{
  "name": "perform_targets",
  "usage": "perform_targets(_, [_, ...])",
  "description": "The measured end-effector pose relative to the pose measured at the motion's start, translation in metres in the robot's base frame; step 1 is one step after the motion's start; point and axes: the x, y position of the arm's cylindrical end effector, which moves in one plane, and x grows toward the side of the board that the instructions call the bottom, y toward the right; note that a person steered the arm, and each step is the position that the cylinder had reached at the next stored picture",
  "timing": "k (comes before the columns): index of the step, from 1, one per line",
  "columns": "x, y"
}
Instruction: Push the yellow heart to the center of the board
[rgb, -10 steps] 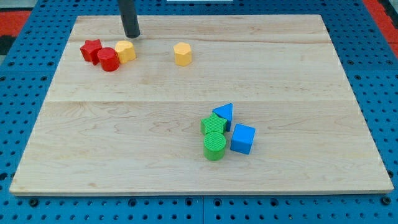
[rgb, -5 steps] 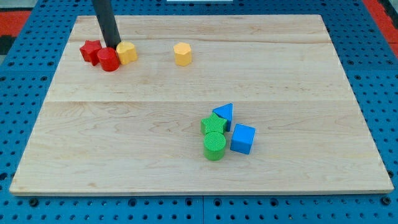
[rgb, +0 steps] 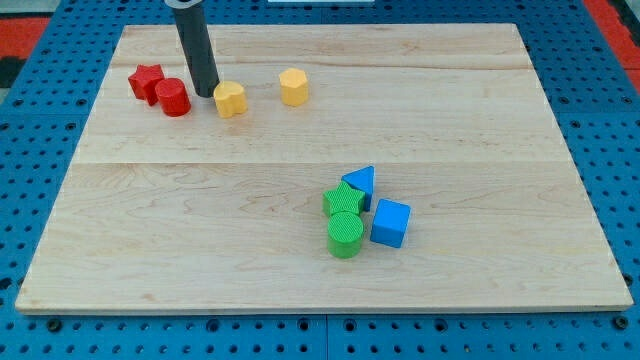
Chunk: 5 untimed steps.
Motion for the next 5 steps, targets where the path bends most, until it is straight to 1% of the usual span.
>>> perform_targets(2, [0.017,0.015])
perform_targets(3, [0.025,0.031])
perform_targets(5, [0.026,0.08])
